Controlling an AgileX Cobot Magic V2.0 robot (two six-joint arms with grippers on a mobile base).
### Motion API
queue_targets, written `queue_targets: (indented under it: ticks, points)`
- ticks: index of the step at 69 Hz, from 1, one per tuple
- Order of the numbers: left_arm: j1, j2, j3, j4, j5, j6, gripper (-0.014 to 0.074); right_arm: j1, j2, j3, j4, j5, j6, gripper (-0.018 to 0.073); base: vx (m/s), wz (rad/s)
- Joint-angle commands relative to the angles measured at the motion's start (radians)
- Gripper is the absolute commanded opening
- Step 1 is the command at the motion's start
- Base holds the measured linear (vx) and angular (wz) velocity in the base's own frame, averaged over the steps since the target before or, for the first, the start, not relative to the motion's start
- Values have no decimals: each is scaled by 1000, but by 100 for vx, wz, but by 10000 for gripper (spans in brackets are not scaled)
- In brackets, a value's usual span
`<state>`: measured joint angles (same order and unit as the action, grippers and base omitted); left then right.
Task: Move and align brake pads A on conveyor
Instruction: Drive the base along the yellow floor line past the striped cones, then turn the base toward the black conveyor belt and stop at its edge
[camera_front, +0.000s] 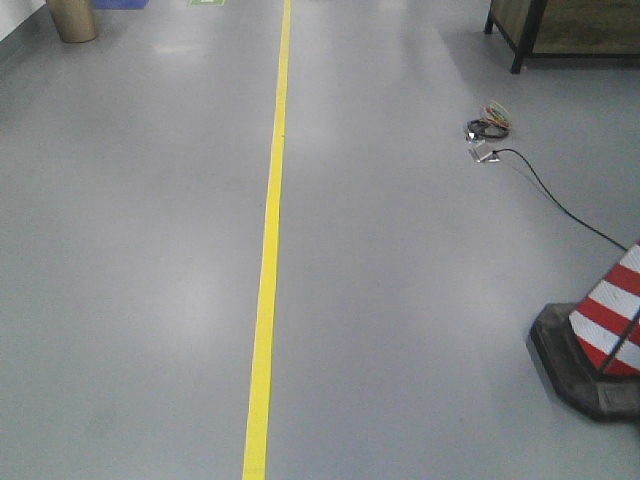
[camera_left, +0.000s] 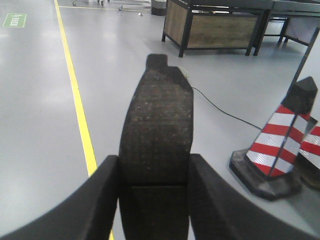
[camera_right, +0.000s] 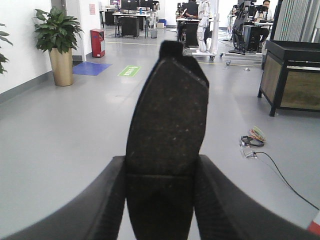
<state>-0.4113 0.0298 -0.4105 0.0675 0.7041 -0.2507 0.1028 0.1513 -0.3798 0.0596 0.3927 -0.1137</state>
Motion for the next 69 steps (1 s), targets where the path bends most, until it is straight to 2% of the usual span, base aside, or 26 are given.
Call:
queue_targets:
  ticks: [1, 41, 69]
  points:
    - [1, 13, -24, 2, -95, -1, -6, -7, 12, -28, -4, -100, -9, -6, 65, -2]
    - [1, 13, -24, 2, -95, -1, -6, -7, 12, -28, -4, -100, -9, -6, 52, -13]
    - [1, 13, -24, 2, -95, -1, -6, -7, 12, -28, -4, -100, -9, -6, 25, -76]
